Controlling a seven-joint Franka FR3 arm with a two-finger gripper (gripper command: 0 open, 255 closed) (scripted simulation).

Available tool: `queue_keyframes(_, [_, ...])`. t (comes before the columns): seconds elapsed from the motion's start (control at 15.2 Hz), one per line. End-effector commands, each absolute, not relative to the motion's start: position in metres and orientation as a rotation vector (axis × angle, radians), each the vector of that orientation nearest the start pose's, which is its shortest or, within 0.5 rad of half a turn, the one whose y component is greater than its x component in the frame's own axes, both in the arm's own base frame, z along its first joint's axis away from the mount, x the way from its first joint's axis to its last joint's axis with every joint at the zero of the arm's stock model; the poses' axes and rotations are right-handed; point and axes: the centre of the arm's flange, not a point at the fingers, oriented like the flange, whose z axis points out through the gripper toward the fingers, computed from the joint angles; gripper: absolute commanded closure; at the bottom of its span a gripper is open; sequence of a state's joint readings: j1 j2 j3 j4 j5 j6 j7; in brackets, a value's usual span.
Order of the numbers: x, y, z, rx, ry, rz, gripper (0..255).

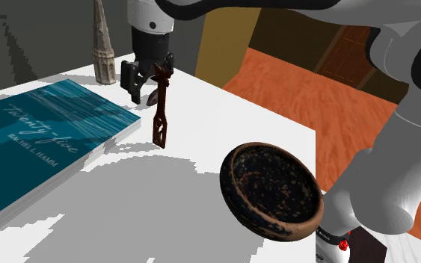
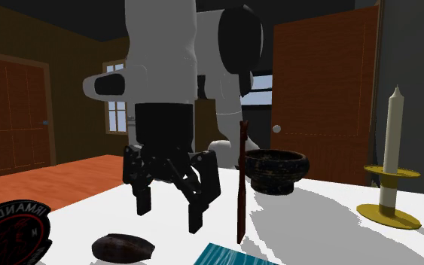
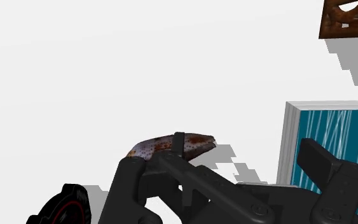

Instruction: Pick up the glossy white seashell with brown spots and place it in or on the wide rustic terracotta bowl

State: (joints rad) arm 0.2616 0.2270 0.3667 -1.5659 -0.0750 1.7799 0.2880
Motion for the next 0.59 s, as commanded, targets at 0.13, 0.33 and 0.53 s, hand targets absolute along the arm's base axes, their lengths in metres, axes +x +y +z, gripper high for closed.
queue_keyframes(0.13, [0.5239,0.3467,0.5134,-3.087,-0.541,0.001,0])
queue_keyframes(0.33, [0.5239,0.3467,0.5134,-3.087,-0.541,0.001,0])
queue_keyframes(0.53, [0.5239,0.3468,0.5134,-3.087,-0.541,0.001,255])
